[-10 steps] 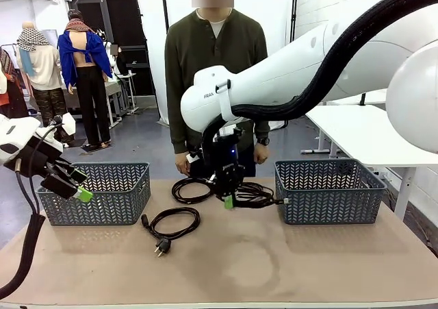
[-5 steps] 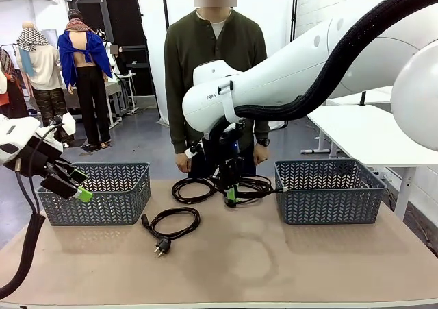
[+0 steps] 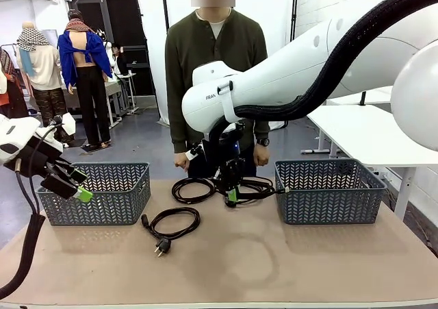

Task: Organize the cables according to human instructions.
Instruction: Pick up a bundle of cables and place it in the basket indicated by the human.

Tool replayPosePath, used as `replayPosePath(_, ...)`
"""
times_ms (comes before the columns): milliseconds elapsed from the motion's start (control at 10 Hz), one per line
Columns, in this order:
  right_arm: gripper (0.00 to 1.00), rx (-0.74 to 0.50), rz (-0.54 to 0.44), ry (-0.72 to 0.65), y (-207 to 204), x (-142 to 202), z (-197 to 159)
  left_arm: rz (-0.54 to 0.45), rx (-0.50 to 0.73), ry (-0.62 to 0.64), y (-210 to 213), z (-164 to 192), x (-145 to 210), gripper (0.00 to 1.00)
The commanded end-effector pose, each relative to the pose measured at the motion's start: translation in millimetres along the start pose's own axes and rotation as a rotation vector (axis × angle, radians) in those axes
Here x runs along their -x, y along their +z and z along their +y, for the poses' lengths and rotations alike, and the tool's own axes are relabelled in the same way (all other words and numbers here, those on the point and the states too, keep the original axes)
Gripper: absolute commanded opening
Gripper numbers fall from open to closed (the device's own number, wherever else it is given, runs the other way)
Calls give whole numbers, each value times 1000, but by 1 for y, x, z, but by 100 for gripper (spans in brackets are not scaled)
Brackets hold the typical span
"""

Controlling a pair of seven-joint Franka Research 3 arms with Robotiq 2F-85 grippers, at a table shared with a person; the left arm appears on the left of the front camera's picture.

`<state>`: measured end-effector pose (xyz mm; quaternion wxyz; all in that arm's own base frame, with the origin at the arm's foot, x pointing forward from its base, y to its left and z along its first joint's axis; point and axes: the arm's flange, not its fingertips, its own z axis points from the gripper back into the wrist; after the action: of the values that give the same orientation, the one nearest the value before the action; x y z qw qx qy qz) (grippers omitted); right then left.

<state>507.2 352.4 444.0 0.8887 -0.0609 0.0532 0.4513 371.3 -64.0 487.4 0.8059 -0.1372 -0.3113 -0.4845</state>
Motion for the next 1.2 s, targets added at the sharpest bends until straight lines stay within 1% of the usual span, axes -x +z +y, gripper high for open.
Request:
replayPosePath(0, 0, 0, 0, 0, 0, 0, 0, -15, 18, -13, 0, 4, 2, 100)
replayPosePath(100, 0, 69, -5, -12, 8, 7, -9, -15, 18, -13, 0, 4, 2, 100)
replayPosePath(200, 0, 98, 3, -7, 13, 17, -16, -15, 18, -13, 0, 4, 2, 100)
replayPosePath(500, 0, 95, -26, 28, 24, 44, -34, -15, 18, -13, 0, 4, 2, 100)
replayPosePath(800, 0, 67, -68, 36, 36, 81, -72, -15, 18, -13, 0, 4, 2, 100)
replayPosePath(900, 0, 71, -80, 57, 37, 94, -85, -15, 18, -13, 0, 4, 2, 100)
replayPosePath(1100, 0, 119, -77, 69, 32, 116, -111, -15, 18, -13, 0, 4, 2, 100)
